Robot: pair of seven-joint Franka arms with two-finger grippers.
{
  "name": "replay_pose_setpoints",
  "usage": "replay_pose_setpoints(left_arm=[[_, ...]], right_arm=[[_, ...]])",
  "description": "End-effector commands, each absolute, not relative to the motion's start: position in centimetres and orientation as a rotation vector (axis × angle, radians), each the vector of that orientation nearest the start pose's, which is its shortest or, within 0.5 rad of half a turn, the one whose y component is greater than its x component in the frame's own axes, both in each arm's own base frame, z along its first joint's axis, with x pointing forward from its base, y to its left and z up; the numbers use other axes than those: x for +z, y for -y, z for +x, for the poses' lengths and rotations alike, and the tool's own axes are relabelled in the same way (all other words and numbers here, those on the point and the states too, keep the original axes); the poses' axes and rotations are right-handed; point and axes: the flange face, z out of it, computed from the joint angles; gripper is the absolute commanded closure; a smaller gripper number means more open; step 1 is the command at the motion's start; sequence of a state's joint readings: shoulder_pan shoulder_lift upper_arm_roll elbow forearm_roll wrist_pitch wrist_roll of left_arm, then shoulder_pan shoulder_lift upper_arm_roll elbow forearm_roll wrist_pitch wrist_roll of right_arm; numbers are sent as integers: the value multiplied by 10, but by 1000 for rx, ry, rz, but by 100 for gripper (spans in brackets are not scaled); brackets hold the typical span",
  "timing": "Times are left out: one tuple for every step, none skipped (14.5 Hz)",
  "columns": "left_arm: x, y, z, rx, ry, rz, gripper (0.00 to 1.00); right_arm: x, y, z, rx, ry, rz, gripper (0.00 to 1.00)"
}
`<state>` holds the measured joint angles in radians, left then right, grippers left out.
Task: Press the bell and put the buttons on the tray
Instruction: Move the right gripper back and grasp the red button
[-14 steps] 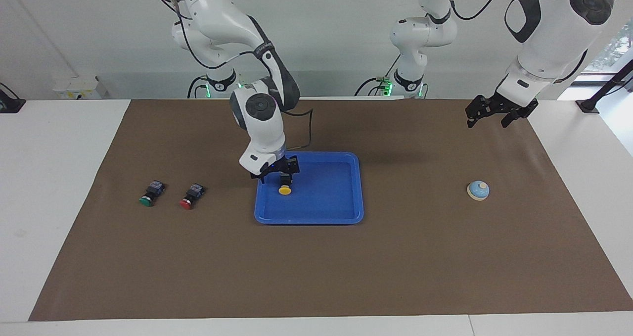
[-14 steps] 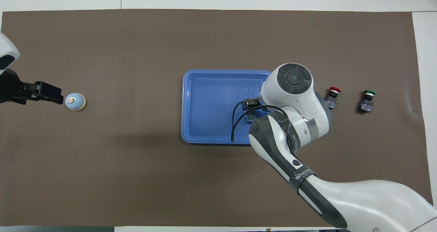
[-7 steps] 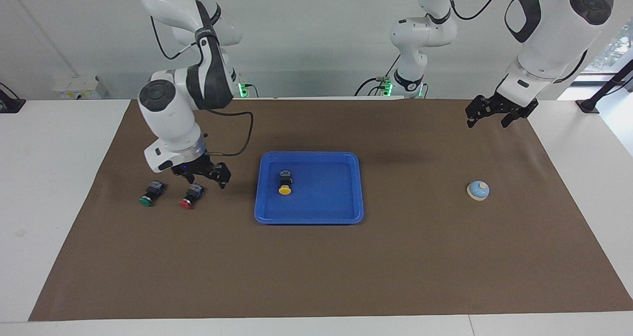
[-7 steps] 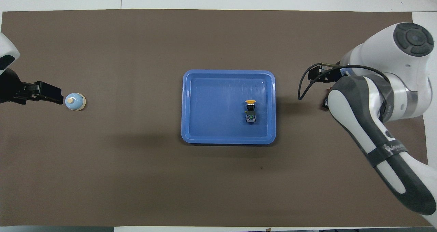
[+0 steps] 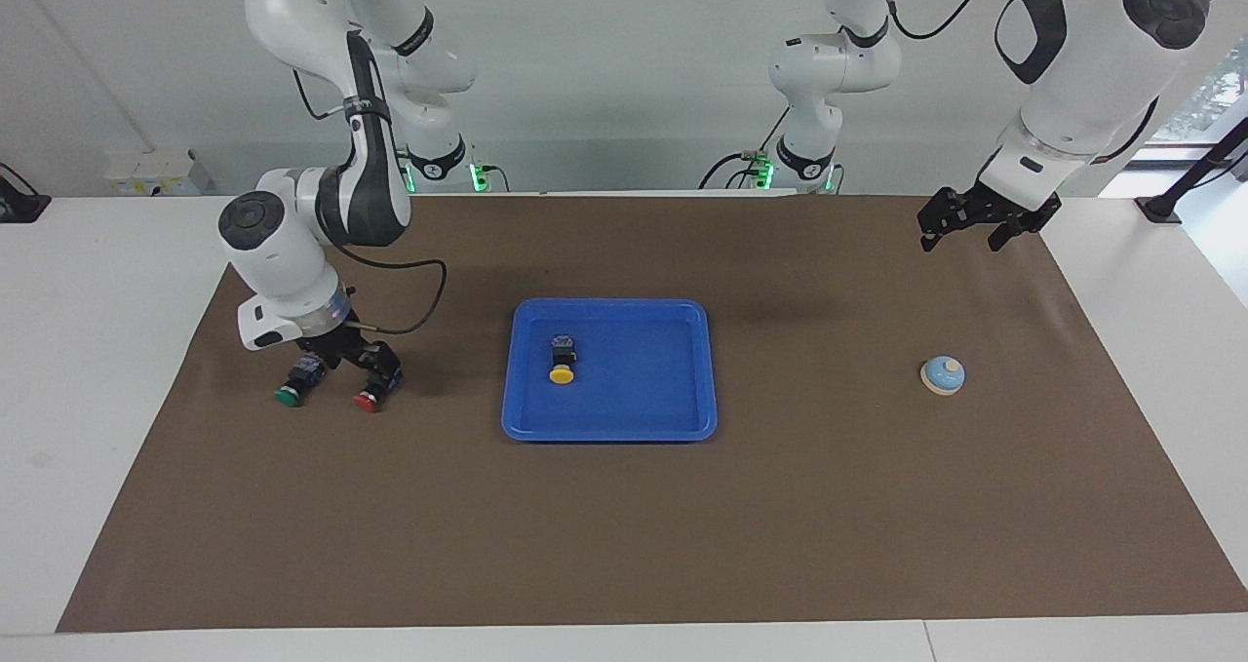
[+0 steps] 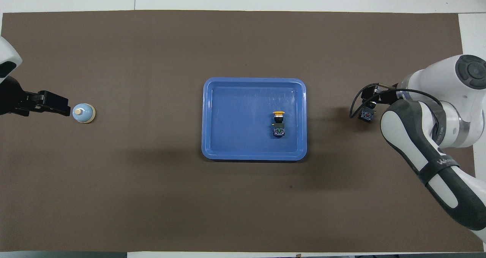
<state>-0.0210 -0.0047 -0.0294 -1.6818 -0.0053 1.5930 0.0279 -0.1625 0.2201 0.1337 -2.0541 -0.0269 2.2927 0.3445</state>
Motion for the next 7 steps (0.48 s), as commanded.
replay_pose_setpoints(left_arm=[[579, 27, 547, 123, -110, -3148, 0], [579, 27, 547, 124, -110, -3148, 0], [580, 27, 546, 121, -110, -3148, 0], [579, 27, 547, 123, -110, -3147, 0], [579, 27, 547, 124, -110, -3148, 0], [580, 27, 546, 121, -108, -3147, 0], [580, 27, 546, 121, -110, -3148, 0]], right_arm=[[302, 24, 564, -108, -553, -3072, 0], [293, 27, 559, -139, -558, -3066, 0], [287, 27, 558, -141, -563, -3063, 0], [283, 25, 558, -136, -570, -3060, 0], [280, 24, 558, -133, -572, -3059, 0], [278, 22, 558, -136, -570, -3058, 12], [278, 20, 559, -138, -565, -3058, 42]])
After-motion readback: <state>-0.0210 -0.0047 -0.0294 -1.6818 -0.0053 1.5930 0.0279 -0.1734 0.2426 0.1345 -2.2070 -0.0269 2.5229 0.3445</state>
